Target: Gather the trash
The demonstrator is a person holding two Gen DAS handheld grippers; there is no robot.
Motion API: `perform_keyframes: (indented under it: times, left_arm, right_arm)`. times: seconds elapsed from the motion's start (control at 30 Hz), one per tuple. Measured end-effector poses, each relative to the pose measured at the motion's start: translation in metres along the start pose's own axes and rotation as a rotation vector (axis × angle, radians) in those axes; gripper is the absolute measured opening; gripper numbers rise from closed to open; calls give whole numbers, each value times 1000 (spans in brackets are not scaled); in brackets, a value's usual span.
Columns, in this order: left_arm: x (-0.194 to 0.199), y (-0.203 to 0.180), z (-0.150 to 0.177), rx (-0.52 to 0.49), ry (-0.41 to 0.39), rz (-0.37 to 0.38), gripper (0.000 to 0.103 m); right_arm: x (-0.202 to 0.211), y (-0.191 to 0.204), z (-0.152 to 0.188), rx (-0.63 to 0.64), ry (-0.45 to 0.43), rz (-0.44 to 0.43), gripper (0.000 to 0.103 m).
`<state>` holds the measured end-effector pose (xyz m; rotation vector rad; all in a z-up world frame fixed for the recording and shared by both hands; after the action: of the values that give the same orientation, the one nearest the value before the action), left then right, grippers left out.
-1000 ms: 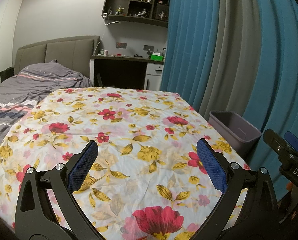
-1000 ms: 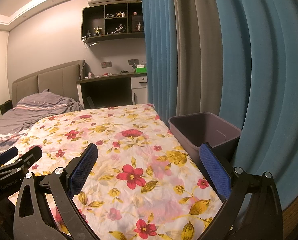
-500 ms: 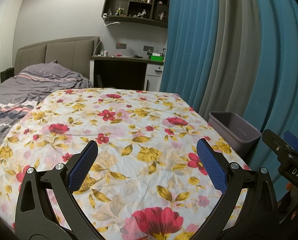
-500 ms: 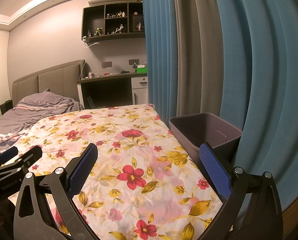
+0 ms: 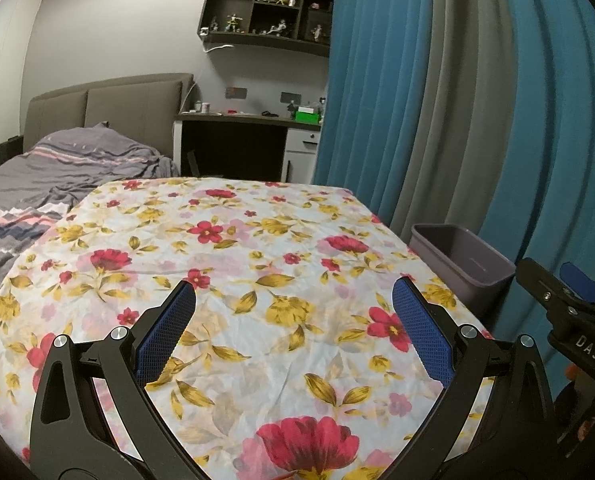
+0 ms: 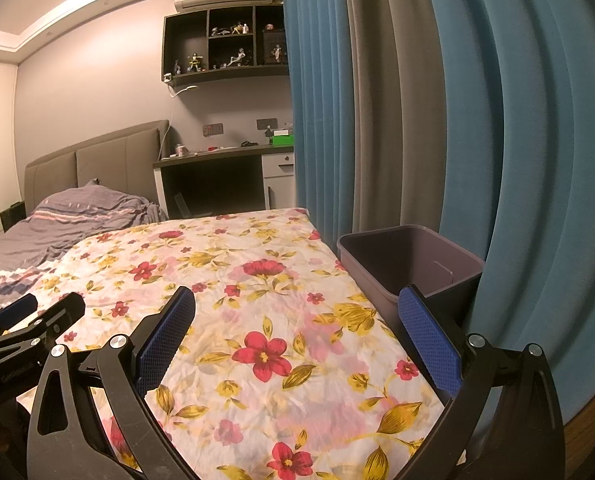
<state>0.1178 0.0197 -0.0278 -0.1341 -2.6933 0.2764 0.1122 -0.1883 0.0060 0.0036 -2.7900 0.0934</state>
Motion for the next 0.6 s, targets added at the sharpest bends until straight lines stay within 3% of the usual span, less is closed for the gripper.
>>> perform_keyframes:
  times: [0.13, 0.47, 0.6]
  left_arm:
    - [0, -3, 0, -14, -8, -2, 96]
    - [-1, -14, 1, -60, -14, 10, 73]
    - [0, -18, 3, -72, -17, 15, 70]
  right_arm:
    - [1, -1, 0, 1, -1, -1, 97]
    - [1, -2, -1, -1, 0, -2, 97]
    - [0, -2, -1, -1, 0, -2, 97]
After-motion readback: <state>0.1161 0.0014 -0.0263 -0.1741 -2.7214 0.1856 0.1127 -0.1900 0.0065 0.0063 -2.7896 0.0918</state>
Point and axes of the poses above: each gripper's, at about its wrist camera, not at the fingertips, and x roughly against the way its jaws point, y to its left, z to its underside, the point moved 10 cm from there along -x, roughly the way its jaws point, and after that the axes turned 5 degrees about x, right-handed, at the moved point
